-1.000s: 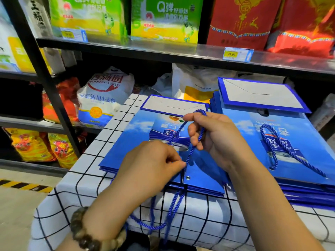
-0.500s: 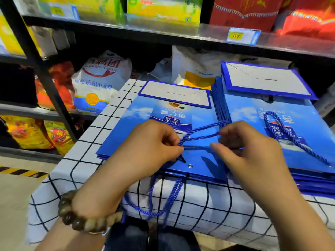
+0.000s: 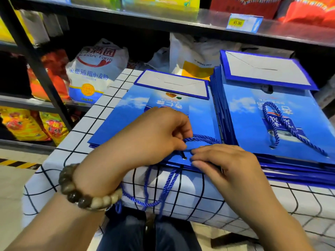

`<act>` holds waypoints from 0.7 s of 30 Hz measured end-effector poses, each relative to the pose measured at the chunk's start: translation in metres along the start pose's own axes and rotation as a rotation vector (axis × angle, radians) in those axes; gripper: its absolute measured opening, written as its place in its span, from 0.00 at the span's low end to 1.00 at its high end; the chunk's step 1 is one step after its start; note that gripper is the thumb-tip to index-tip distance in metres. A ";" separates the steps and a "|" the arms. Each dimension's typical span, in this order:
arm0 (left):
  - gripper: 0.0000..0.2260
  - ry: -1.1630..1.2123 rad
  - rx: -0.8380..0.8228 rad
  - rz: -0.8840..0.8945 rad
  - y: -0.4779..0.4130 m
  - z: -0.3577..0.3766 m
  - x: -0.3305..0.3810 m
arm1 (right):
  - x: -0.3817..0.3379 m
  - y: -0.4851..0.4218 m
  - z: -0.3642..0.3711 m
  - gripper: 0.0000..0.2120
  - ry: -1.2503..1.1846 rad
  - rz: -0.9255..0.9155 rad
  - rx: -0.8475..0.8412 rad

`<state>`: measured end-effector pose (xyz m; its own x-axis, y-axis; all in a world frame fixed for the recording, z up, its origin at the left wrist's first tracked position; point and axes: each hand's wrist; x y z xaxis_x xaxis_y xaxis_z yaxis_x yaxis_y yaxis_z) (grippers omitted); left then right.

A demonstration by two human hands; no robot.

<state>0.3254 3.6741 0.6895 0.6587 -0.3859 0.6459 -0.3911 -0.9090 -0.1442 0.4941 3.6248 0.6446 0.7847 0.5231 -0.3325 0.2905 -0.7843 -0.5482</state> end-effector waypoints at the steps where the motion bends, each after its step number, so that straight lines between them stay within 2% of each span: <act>1: 0.11 -0.053 -0.036 0.030 -0.003 -0.001 0.002 | 0.001 0.000 0.000 0.12 -0.011 0.007 -0.003; 4: 0.12 -0.175 -0.137 0.109 -0.011 -0.003 0.008 | 0.004 -0.003 -0.001 0.16 0.012 -0.019 -0.054; 7: 0.13 -0.193 -0.184 0.137 -0.016 -0.003 0.009 | 0.005 -0.002 0.000 0.15 0.086 -0.100 -0.050; 11: 0.13 -0.132 -0.217 0.122 -0.019 -0.001 0.009 | 0.004 -0.001 0.005 0.13 0.159 -0.153 0.107; 14: 0.08 -0.051 -0.196 0.123 -0.019 -0.005 0.010 | 0.008 -0.004 0.007 0.13 0.180 -0.106 0.223; 18: 0.19 0.075 -0.186 0.087 -0.006 -0.009 0.007 | 0.014 -0.004 0.009 0.12 0.112 -0.039 0.282; 21: 0.19 0.114 -0.126 0.063 -0.002 -0.002 0.003 | 0.015 -0.002 0.009 0.06 0.038 -0.079 0.258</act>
<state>0.3270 3.6747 0.6932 0.5562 -0.4146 0.7202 -0.5114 -0.8539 -0.0965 0.5010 3.6373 0.6340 0.7865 0.5628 -0.2542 0.2065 -0.6276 -0.7506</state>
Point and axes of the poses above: each hand's wrist, its own y-axis away from the middle knuckle, its own z-axis out of the palm, x = y × z, and after that the axes turned 7 degrees about x, right-handed
